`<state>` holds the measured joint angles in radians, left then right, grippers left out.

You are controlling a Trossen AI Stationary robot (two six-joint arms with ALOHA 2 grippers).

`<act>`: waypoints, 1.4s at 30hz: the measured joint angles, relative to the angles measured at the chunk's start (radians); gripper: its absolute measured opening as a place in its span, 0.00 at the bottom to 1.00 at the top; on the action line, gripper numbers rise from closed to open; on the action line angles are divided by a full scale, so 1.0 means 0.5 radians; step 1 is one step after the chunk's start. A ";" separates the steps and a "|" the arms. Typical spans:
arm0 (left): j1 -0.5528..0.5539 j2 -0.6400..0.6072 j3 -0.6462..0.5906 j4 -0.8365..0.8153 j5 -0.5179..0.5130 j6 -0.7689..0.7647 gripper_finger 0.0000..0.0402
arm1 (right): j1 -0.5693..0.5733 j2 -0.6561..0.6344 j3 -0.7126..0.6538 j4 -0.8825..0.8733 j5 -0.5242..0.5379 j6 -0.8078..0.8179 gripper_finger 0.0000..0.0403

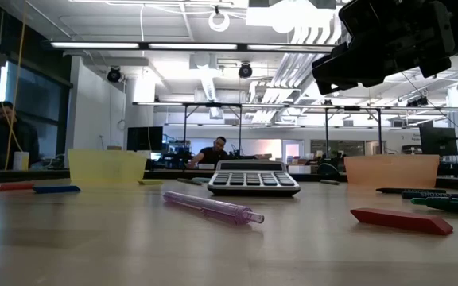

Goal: Sort crayons/erasers/pens/pencils in bins
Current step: Put the green crayon into the yellow bin

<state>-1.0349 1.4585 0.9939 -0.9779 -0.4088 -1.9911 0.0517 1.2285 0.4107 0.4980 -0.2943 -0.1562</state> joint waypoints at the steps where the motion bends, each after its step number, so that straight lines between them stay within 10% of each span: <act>1: -0.010 0.039 0.000 0.000 0.002 -0.038 0.00 | 0.000 0.000 0.000 0.000 0.000 0.002 0.00; 10: -0.019 0.115 0.027 -0.029 -0.006 0.033 0.00 | 0.000 0.000 0.000 0.000 0.000 0.002 0.00; 19: 0.242 -0.207 0.047 -0.072 -0.409 0.914 0.00 | 0.000 0.000 0.000 0.001 0.000 -0.002 0.00; 30: 1.290 -0.672 -0.703 1.722 0.191 2.946 0.00 | -0.149 0.006 -0.001 0.129 0.095 -0.140 0.00; 42: 2.134 -0.553 -1.071 3.069 0.653 3.660 0.00 | -0.484 0.006 -0.001 0.397 0.455 -0.067 0.00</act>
<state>0.0320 1.1822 0.4583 0.5568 -0.0822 -0.1612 -0.1901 1.2316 0.4103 0.6967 -0.0666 -0.1897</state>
